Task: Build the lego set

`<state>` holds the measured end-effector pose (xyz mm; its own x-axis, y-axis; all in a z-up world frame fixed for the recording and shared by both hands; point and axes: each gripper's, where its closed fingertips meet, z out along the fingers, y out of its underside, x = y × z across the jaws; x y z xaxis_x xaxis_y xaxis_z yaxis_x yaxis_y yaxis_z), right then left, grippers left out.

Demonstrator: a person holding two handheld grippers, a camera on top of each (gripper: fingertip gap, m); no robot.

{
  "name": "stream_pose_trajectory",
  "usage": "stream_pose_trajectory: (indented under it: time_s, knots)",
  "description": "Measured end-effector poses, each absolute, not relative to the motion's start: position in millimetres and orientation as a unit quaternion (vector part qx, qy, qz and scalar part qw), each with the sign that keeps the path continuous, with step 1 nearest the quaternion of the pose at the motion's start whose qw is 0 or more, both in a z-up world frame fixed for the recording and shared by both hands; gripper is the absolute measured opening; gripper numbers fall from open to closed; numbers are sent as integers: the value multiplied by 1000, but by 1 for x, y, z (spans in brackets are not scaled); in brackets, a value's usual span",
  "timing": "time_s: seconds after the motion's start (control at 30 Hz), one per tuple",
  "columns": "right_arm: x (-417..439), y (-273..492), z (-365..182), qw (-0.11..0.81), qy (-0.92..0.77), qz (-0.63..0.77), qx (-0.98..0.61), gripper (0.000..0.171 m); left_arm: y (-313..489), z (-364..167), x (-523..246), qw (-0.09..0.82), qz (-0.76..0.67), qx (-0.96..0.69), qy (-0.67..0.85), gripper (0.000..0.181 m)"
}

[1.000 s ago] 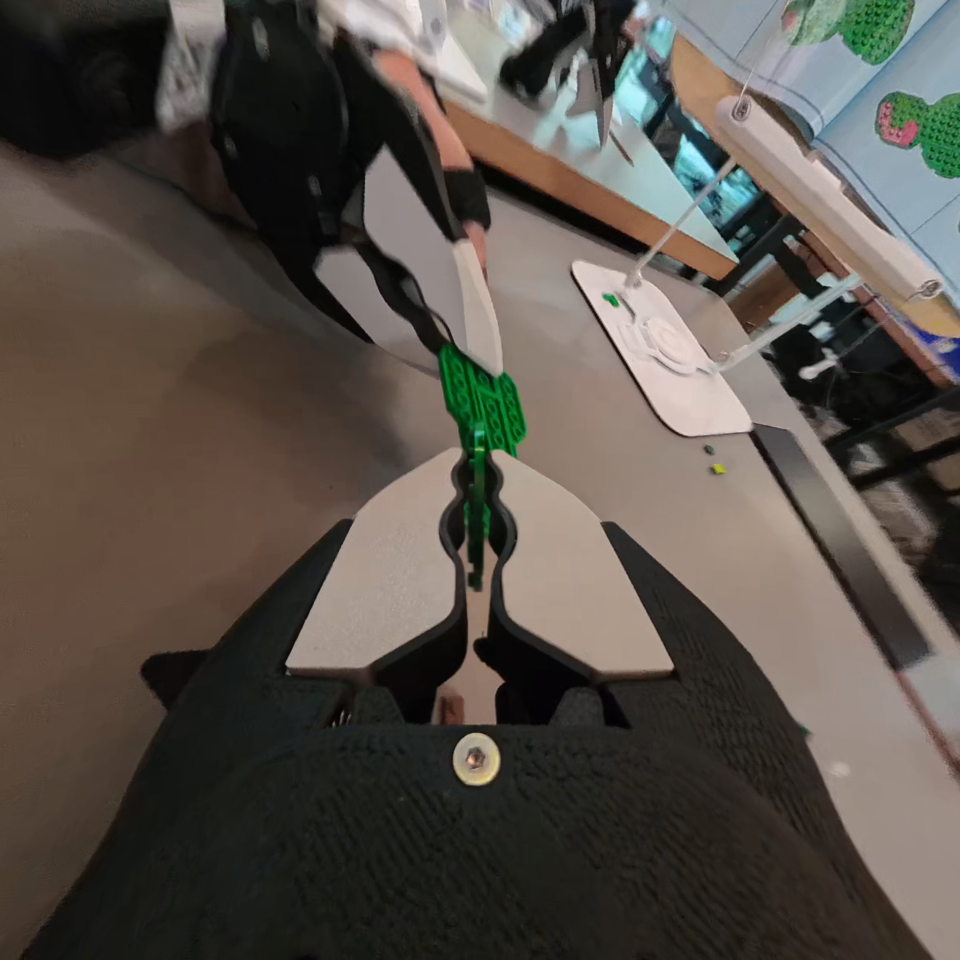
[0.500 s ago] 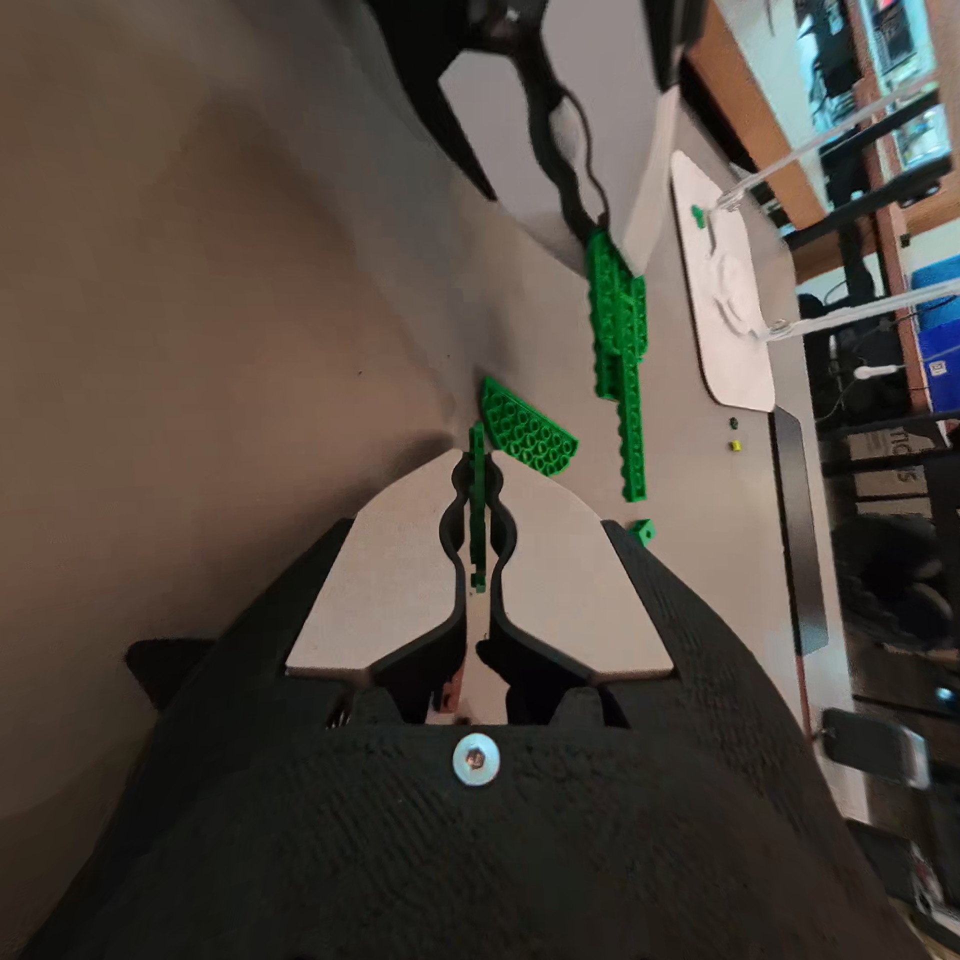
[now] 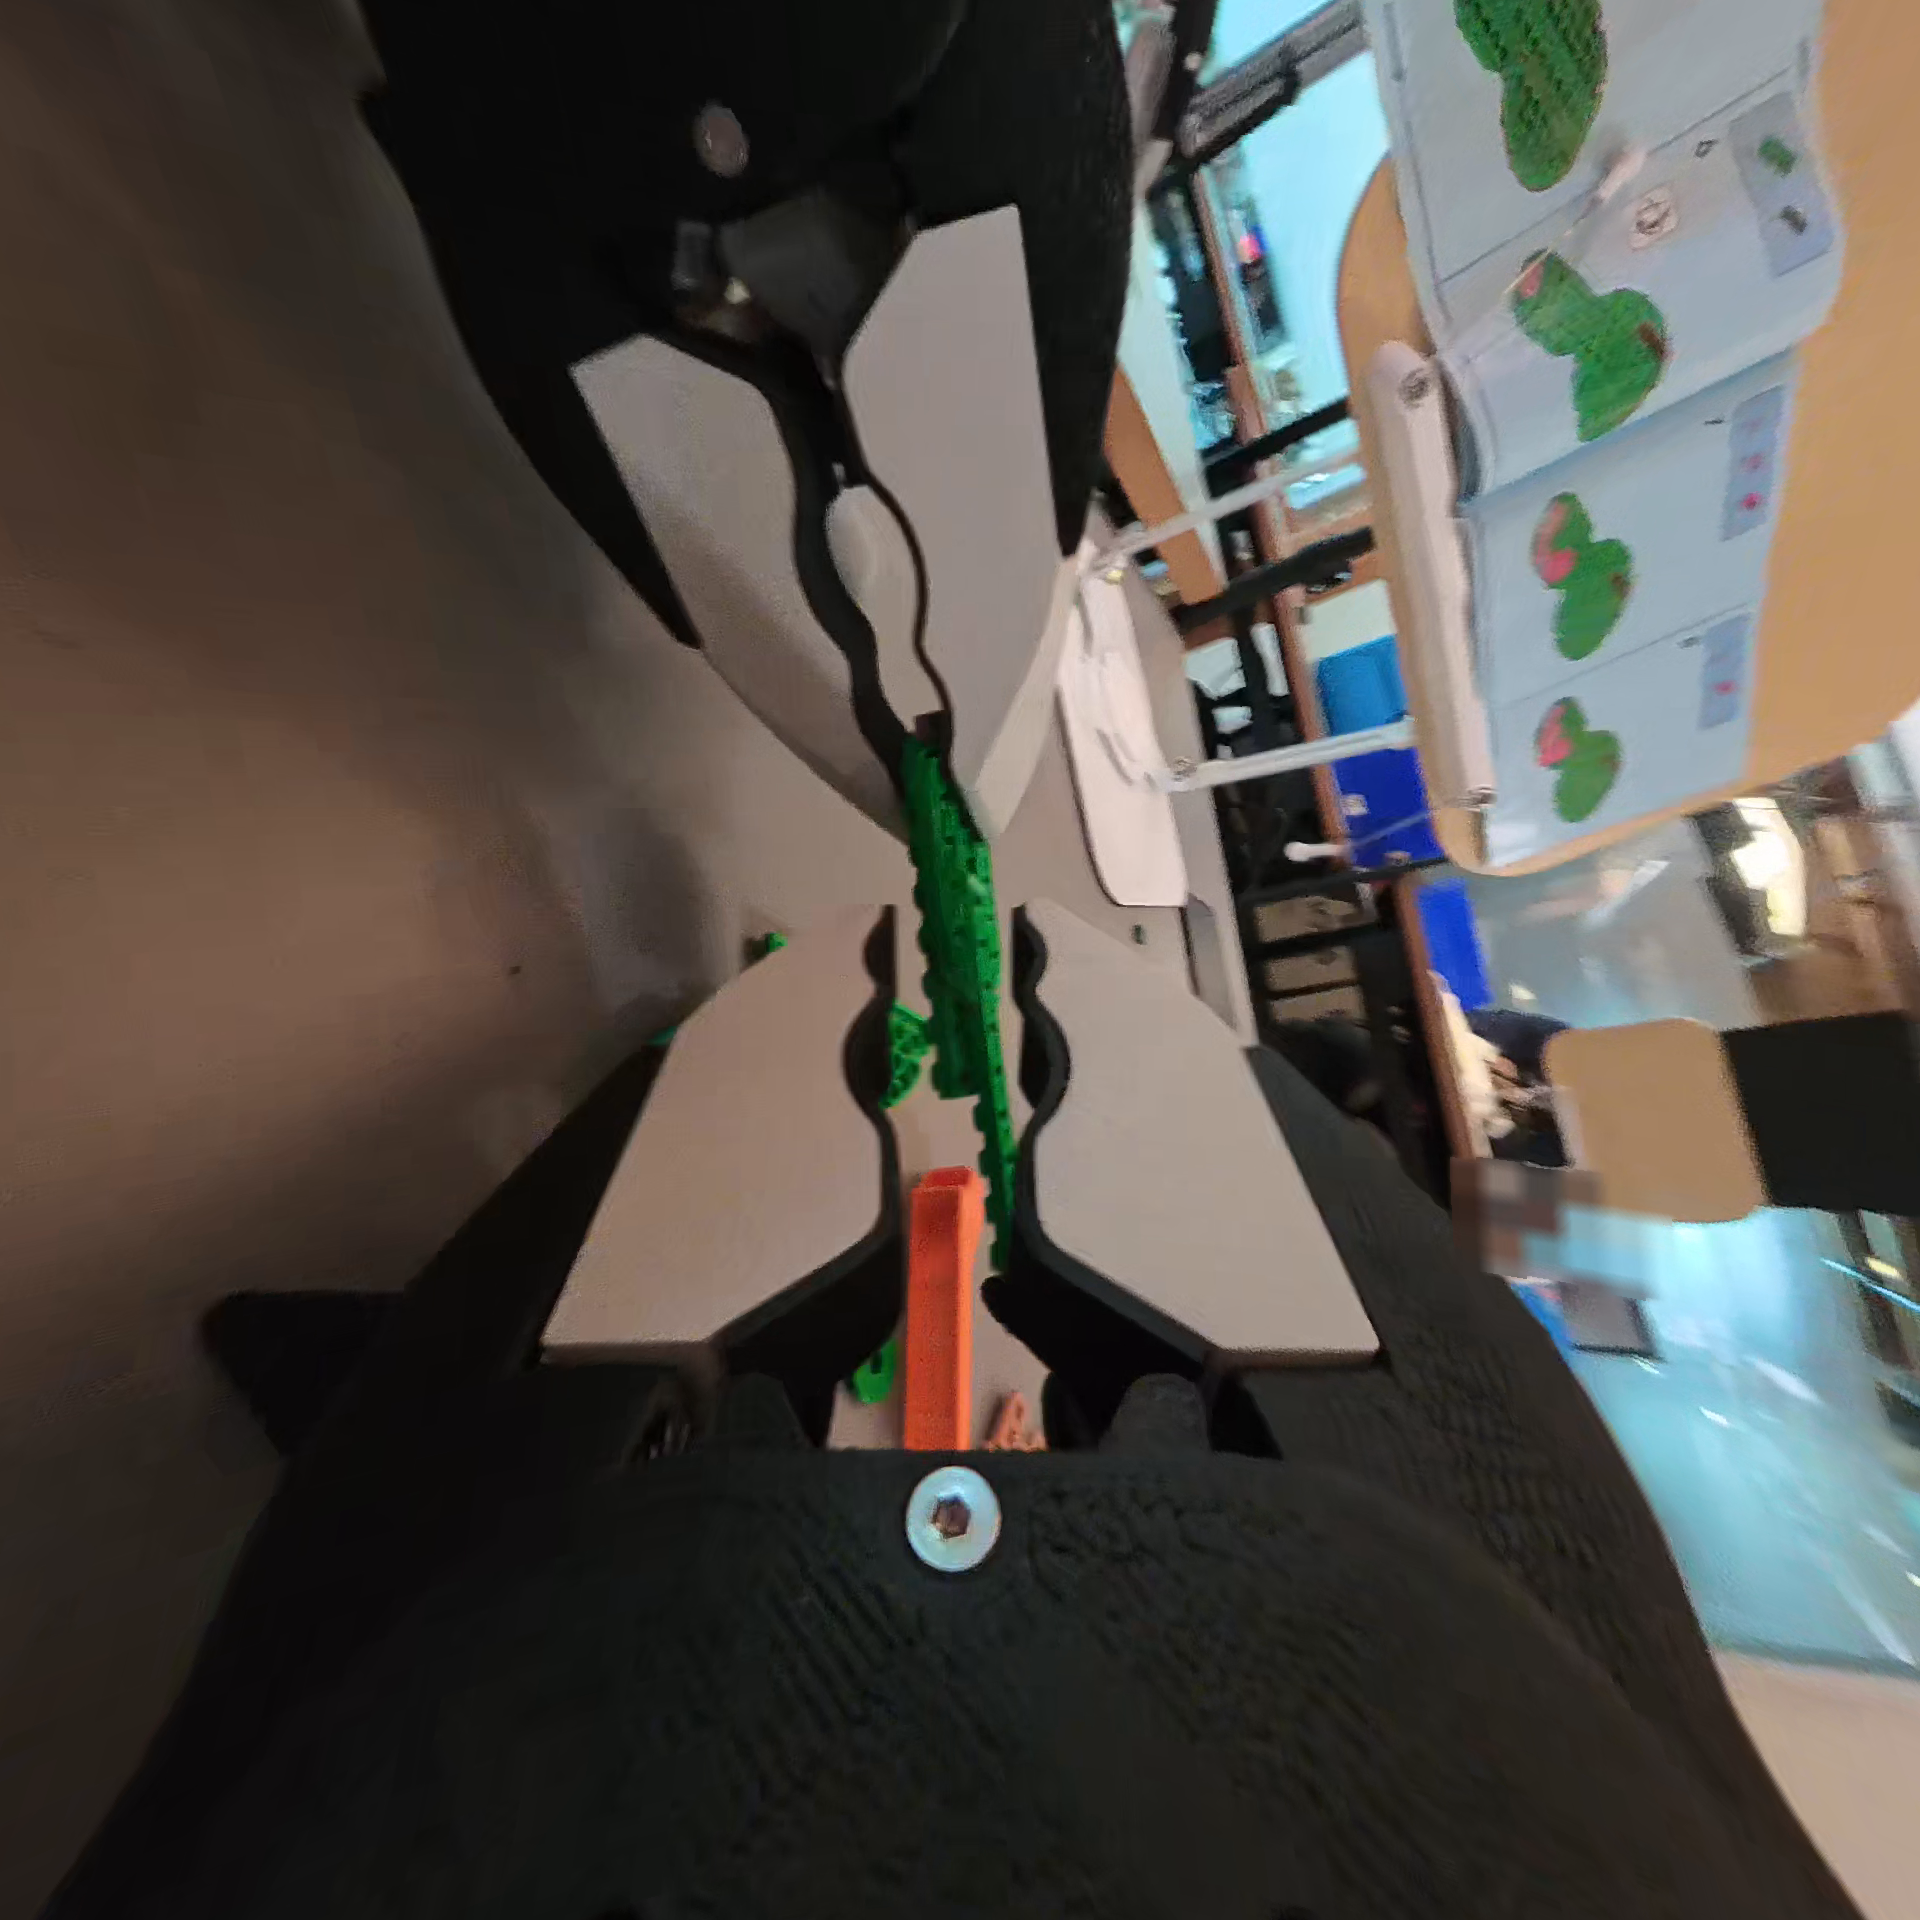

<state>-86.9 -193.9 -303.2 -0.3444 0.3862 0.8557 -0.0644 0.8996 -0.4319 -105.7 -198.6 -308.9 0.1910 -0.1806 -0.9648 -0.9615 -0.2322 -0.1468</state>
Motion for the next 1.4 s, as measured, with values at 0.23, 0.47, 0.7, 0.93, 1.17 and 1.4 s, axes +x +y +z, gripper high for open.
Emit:
stream_pose_trajectory:
  time_s: [0.23, 0.47, 0.7, 0.93, 1.17, 1.4]
  knots:
    - [-78, -196, -297, 554, -795, 237, -76, 7, -200, -307, -107, 484, 387, -674, 403, 15]
    - [-59, -208, -292, 503, -799, 327, -46, 7, -204, -302, -82, 545, 306, -659, 418, 23]
    - [-56, -211, -282, 495, -784, 368, -64, 11, -205, -297, -80, 539, 315, -653, 428, 8]
    - [-57, -220, -290, 500, -797, 336, -43, 9, -205, -307, -83, 496, 335, -662, 450, 9]
    - [-54, -221, -296, 469, -812, 344, -48, 6, -205, -312, -79, 478, 344, -654, 474, 9]
    - [-53, -228, -296, 473, -812, 339, -33, 4, -205, -317, -80, 467, 340, -663, 476, 8]
